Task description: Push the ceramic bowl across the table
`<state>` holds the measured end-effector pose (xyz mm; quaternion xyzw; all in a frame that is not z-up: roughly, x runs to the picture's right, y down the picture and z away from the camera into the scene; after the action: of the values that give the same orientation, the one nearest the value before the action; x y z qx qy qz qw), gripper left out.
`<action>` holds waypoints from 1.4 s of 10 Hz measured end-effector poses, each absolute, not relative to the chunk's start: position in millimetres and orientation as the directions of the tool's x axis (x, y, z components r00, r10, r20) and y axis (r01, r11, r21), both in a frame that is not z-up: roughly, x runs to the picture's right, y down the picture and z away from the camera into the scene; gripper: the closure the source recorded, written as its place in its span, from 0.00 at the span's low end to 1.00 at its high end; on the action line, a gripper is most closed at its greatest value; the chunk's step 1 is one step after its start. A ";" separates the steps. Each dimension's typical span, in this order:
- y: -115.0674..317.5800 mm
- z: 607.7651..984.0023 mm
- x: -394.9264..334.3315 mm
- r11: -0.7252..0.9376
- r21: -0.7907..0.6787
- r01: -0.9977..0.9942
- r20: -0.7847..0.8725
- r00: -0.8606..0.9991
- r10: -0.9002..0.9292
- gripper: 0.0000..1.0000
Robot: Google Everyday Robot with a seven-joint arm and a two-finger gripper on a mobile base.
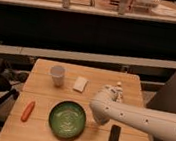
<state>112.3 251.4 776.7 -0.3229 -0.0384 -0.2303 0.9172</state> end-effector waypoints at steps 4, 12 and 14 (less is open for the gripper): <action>255.0 781.6 76.5 0.640 -0.567 0.519 0.261 0.850 -0.458 0.95; 254.9 779.9 26.0 0.563 -0.544 0.622 0.318 0.774 -0.548 0.95; 253.8 779.4 12.7 0.541 -0.535 0.649 0.341 0.752 -0.565 0.95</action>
<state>12.7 253.8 779.4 -0.3305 -0.0637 -0.3466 0.8756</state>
